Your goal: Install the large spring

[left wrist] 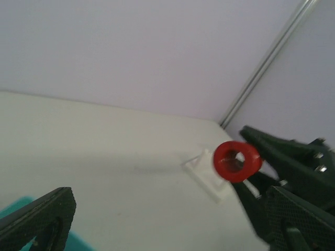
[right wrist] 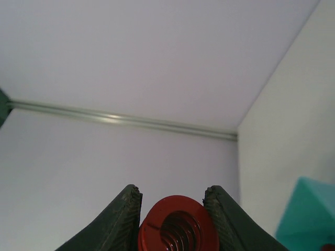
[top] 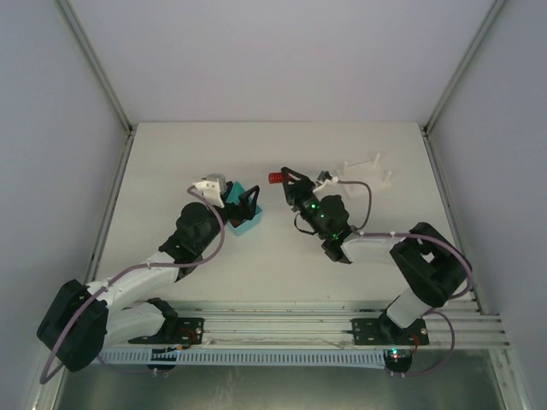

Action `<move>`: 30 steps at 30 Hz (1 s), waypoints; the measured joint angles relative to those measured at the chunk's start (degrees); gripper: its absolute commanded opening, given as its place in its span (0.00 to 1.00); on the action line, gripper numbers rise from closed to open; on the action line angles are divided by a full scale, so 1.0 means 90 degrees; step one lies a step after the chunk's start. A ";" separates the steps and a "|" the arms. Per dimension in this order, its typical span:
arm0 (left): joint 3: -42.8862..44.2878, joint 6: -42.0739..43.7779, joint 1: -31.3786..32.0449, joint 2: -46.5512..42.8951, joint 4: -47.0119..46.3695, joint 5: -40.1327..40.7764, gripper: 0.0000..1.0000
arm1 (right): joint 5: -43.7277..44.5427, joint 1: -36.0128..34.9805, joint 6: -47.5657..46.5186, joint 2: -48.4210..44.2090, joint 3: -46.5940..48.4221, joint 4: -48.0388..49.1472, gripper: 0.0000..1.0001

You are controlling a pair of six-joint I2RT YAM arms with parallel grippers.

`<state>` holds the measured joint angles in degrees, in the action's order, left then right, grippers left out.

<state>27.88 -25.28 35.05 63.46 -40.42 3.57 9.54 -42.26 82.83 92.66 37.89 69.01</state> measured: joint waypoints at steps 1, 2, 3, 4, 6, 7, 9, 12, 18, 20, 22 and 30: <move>0.0002 0.0058 0.0000 -0.0015 0.0151 0.0046 0.99 | 0.0029 0.0087 -0.0080 -0.0095 -0.0075 -0.0155 0.00; 0.0005 0.0121 0.0000 -0.0024 0.0274 0.0085 0.99 | 0.0051 0.0177 -0.0172 -0.0214 -0.0138 -0.0342 0.00; 0.0007 0.0185 0.0000 -0.0034 0.0435 0.0148 0.99 | 0.0063 0.0265 -0.0282 -0.0350 -0.0187 -0.0551 0.00; 0.0007 0.0260 0.0000 -0.0041 0.0576 0.0209 0.99 | 0.0080 0.0352 -0.0437 -0.0517 -0.0226 -0.0789 0.00; 0.0012 0.0401 -0.0002 -0.0041 0.0848 0.0311 0.99 | 0.0136 0.0539 -0.0860 -0.0916 -0.0262 -0.1345 0.00; 0.0012 0.0481 -0.0002 -0.0041 0.0969 0.0359 0.99 | 0.0177 0.0624 -0.1103 -0.1120 -0.0262 -0.1627 0.00; 0.0012 0.0631 -0.0002 -0.0036 0.1173 0.0401 0.99 | 0.0301 0.0787 -0.1678 -0.1542 -0.0260 -0.2217 0.00; 0.0012 0.0850 -0.0002 0.0005 0.1394 0.0435 0.99 | 0.0568 0.1008 -0.2708 -0.2096 -0.0189 -0.3186 0.00; -0.0068 0.1175 0.0372 0.0114 0.1588 0.0544 0.99 | 0.0860 0.1535 -0.4510 -0.2487 0.0432 -0.4971 0.00; -0.0155 0.1268 0.0585 0.0185 0.1479 0.0522 0.99 | 0.0920 0.1719 -0.4966 -0.2475 0.0712 -0.5447 0.00; -0.0226 0.1336 0.0721 0.0359 0.1372 0.0398 0.99 | 0.0935 0.1936 -0.5357 -0.2433 0.0933 -0.5775 0.00; -0.0381 0.1477 0.0731 0.0384 0.1122 0.0175 0.99 | 0.0998 0.2987 -0.6560 -0.1452 0.1826 -0.6756 0.00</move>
<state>24.45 -11.99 41.63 66.92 -30.33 5.15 18.52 -15.38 23.79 79.59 54.33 8.21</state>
